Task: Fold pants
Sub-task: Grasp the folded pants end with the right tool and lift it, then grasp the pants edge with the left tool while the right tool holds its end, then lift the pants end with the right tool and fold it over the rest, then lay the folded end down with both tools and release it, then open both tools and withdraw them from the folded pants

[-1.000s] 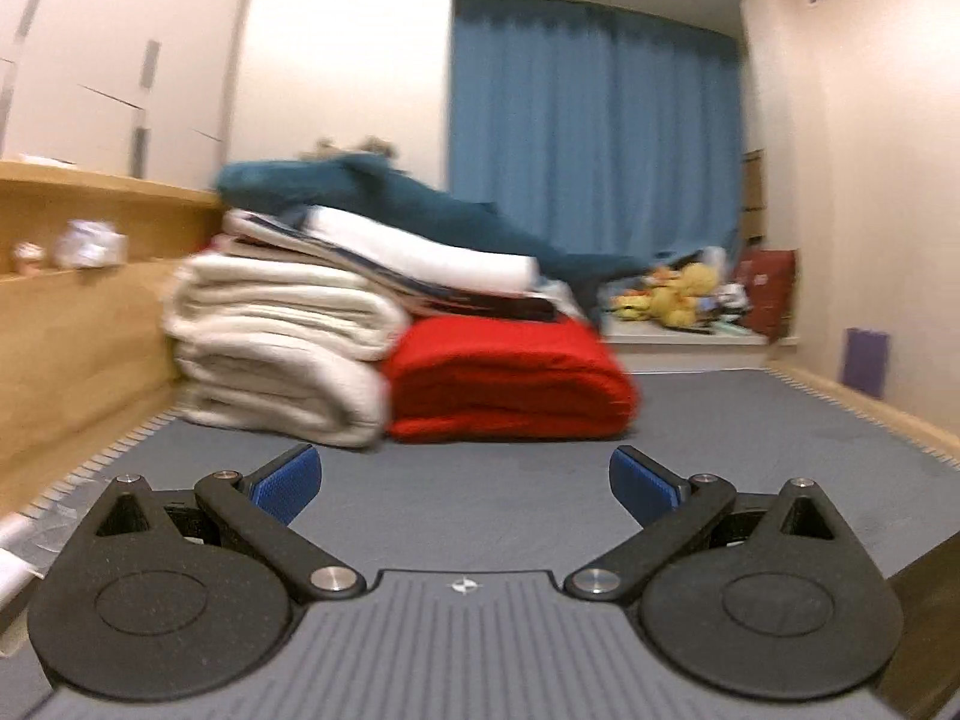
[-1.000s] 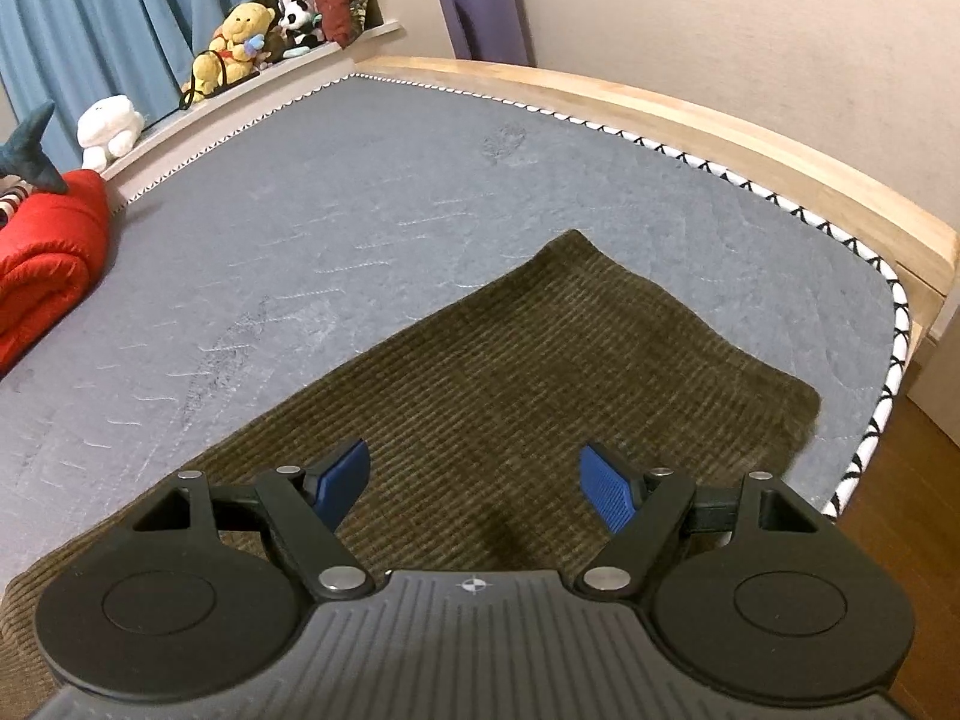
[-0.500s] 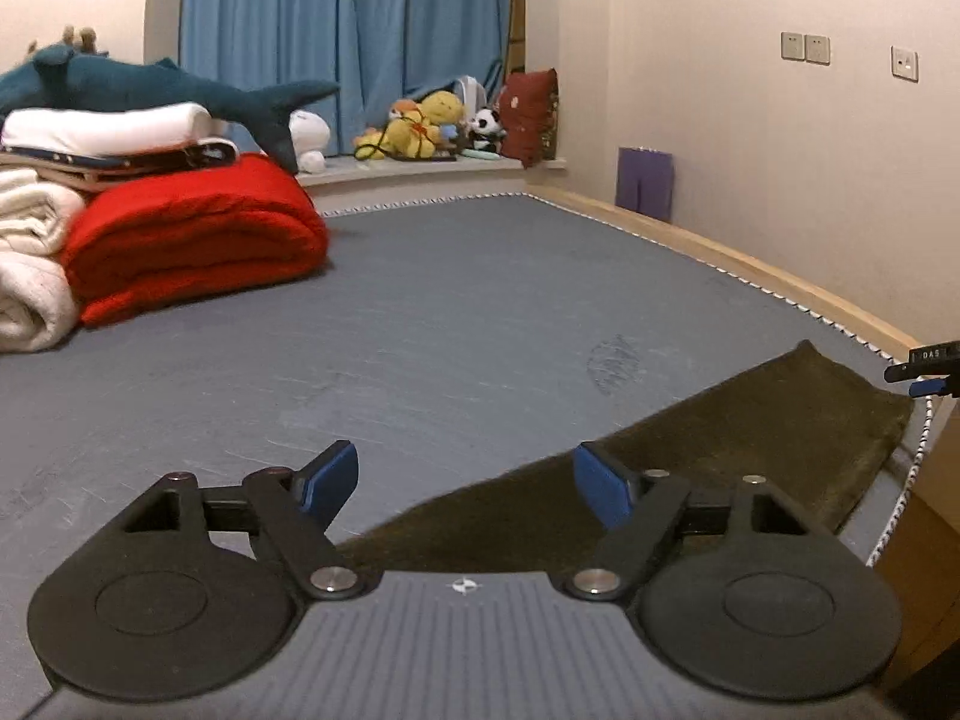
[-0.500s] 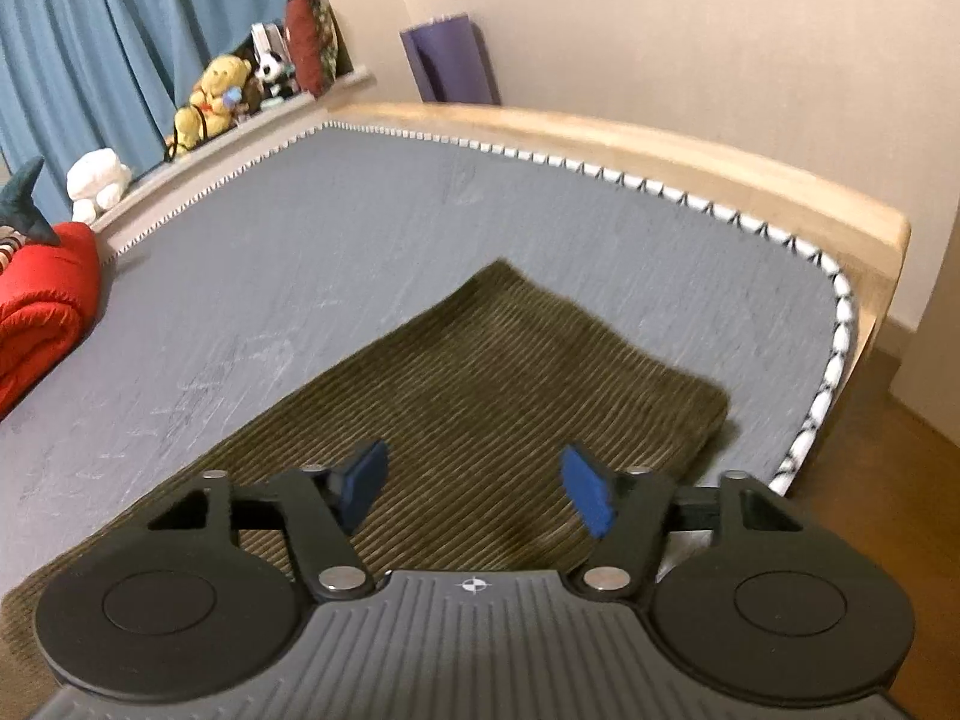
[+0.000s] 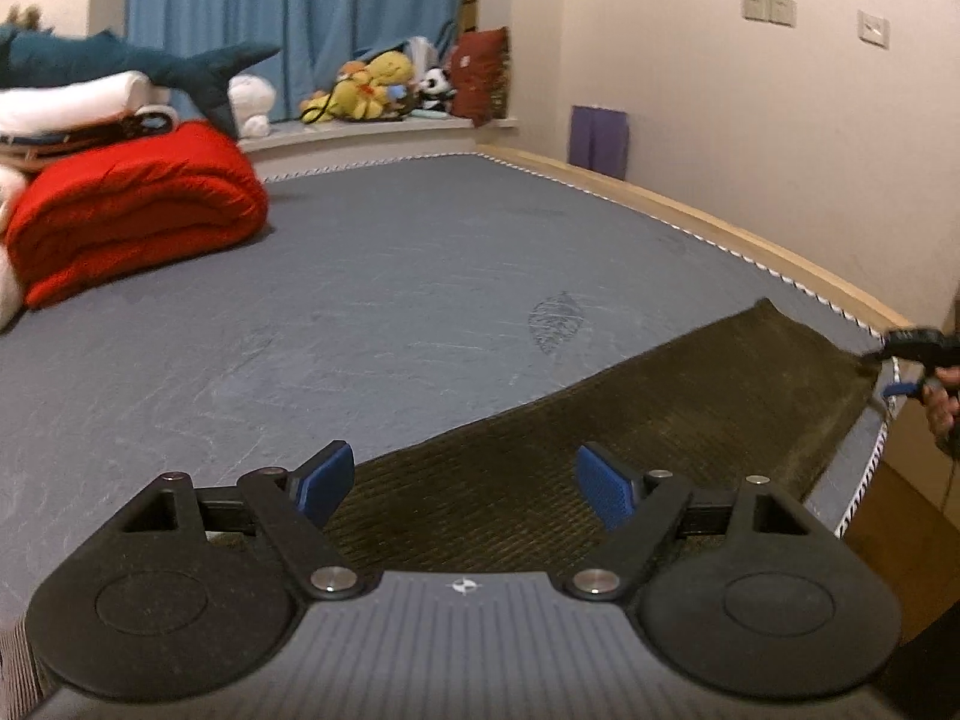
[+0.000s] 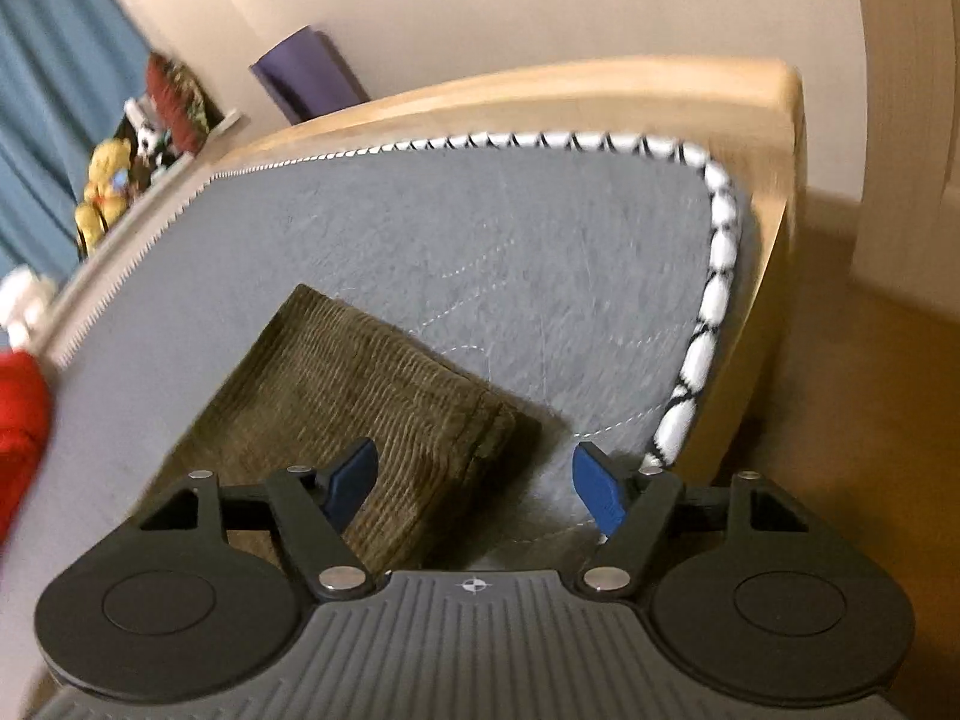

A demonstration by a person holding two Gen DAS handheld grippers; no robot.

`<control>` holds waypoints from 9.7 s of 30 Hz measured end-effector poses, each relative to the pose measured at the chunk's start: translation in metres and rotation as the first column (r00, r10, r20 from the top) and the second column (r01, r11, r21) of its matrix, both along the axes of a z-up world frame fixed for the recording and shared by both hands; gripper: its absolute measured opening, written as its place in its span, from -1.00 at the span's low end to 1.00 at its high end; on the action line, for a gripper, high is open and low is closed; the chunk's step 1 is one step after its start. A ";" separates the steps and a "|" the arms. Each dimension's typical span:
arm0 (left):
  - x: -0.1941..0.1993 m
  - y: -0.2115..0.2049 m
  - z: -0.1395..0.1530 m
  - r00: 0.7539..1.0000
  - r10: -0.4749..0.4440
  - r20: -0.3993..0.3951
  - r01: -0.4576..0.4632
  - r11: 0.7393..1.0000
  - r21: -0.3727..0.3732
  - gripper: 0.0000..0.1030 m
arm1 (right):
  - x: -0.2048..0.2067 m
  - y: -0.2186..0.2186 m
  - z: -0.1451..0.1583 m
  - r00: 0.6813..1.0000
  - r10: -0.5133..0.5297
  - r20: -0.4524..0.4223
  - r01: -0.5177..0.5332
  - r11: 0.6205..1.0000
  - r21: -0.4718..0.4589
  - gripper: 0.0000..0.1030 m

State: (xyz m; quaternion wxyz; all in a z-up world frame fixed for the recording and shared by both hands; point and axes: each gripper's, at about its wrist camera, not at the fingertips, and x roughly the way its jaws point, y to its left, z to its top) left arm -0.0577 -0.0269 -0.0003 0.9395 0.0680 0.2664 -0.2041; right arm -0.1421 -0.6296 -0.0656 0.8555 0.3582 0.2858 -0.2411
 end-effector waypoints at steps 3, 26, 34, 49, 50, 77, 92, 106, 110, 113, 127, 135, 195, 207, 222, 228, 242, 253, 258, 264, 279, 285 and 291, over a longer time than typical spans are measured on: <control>-0.007 -0.008 -0.004 0.999 -0.018 0.042 0.017 0.999 0.040 0.68 | 0.009 -0.006 -0.011 1.000 0.012 0.025 -0.013 0.999 0.043 0.43; -0.013 0.033 0.002 0.992 0.065 0.107 -0.070 0.997 0.040 0.69 | 0.039 0.191 0.121 0.956 0.217 0.197 -0.083 0.846 -0.526 -0.58; -0.002 0.062 -0.001 0.987 0.151 0.046 -0.151 0.988 0.001 0.75 | -0.005 0.445 0.082 0.532 0.817 -0.223 -0.516 0.104 -0.850 -0.49; 0.052 0.093 -0.030 0.951 0.159 -0.265 -0.209 0.963 -0.170 0.22 | -0.031 0.473 0.026 0.247 0.911 -0.329 -0.779 -0.015 -0.626 0.06; 0.058 0.091 -0.034 0.949 0.135 -0.285 -0.195 0.961 -0.196 0.04 | -0.023 0.465 0.027 0.272 0.908 -0.319 -0.787 0.020 -0.617 0.06; 0.136 0.048 -0.060 0.960 -0.058 -0.275 -0.009 0.972 -0.236 -0.76 | -0.034 0.439 0.042 -0.089 0.951 -0.295 -0.790 -0.248 -0.561 -0.72; 0.154 0.042 -0.115 0.890 -0.054 -0.453 -0.079 0.960 -0.268 0.51 | -0.037 0.476 -0.010 -0.058 0.859 -0.508 -0.735 -0.381 -0.560 0.23; 0.150 0.059 -0.093 0.914 0.038 -0.405 -0.081 0.993 -0.089 -0.33 | -0.050 0.487 0.028 -0.039 0.902 -0.430 -0.701 -0.331 -0.632 -0.63; 0.131 0.056 -0.074 0.956 0.091 -0.278 -0.110 0.992 -0.053 0.07 | -0.054 0.479 0.025 -0.055 0.891 -0.451 -0.733 -0.343 -0.587 -0.40; 0.108 0.044 -0.051 0.991 0.077 -0.109 -0.079 0.997 -0.012 0.09 | -0.042 0.449 0.049 0.051 0.959 -0.278 -0.808 -0.125 -0.576 -0.12; 0.079 0.002 -0.101 0.954 -0.093 -0.285 0.142 0.977 0.156 -0.32 | 0.025 0.280 0.010 0.845 0.497 -0.197 -0.529 0.830 -0.177 0.44; 0.068 -0.005 -0.075 0.972 -0.081 -0.221 0.106 0.989 0.103 0.22 | 0.036 0.277 -0.003 0.841 0.519 -0.151 -0.527 0.849 -0.023 0.50; 0.043 0.365 -0.030 0.809 0.263 -0.525 -0.445 0.859 -0.254 -0.37 | -0.014 0.543 0.130 0.172 0.980 0.101 -0.755 0.197 -0.625 0.06; 0.067 0.396 -0.109 0.696 0.157 -0.700 -0.512 0.792 -0.331 0.78 | 0.115 0.555 0.011 0.406 0.907 -0.108 -0.900 0.418 0.126 0.58; 0.087 0.317 -0.076 0.768 0.186 -0.613 -0.452 0.835 -0.314 0.00 | 0.128 0.547 0.049 0.419 0.906 0.055 -0.907 0.416 0.061 -0.41; 0.118 0.254 -0.051 0.834 0.106 -0.542 -0.363 0.845 -0.394 0.00 | 0.135 0.487 0.093 0.432 0.899 0.079 -0.898 0.437 -0.058 -0.42; 0.198 0.165 -0.053 0.834 0.223 -0.505 -0.420 0.850 -0.319 0.18 | 0.196 0.364 0.097 0.603 0.797 -0.034 -0.789 0.589 -0.174 0.05; 0.149 0.109 -0.048 0.939 0.030 -0.344 -0.062 0.994 -0.085 -0.10 | 0.175 0.379 0.058 0.462 0.869 -0.177 -0.875 0.413 -0.254 0.01; 0.140 0.085 -0.088 0.900 0.028 -0.436 0.047 0.986 0.160 -0.06 | 0.168 0.406 0.020 0.241 0.887 -0.394 -0.967 0.182 -0.181 0.03; 0.132 0.089 -0.043 0.949 0.070 -0.307 -0.044 0.995 0.089 -0.06 | 0.197 0.375 0.072 0.427 0.892 -0.151 -0.893 0.389 -0.227 0.02; 0.173 0.098 -0.028 0.957 0.188 -0.220 -0.199 0.980 -0.029 -0.51 | 0.330 0.418 0.008 0.765 0.621 -0.172 -0.639 0.696 -0.327 0.11; 0.189 0.103 -0.073 0.912 0.226 -0.343 -0.218 0.974 0.062 -0.49 | 0.344 0.419 -0.012 0.797 0.574 -0.188 -0.603 0.735 -0.311 0.10; 0.179 0.107 -0.053 0.912 0.246 -0.329 -0.241 0.969 0.056 -0.48 | 0.332 0.414 0.004 0.799 0.579 -0.163 -0.599 0.740 -0.305 0.12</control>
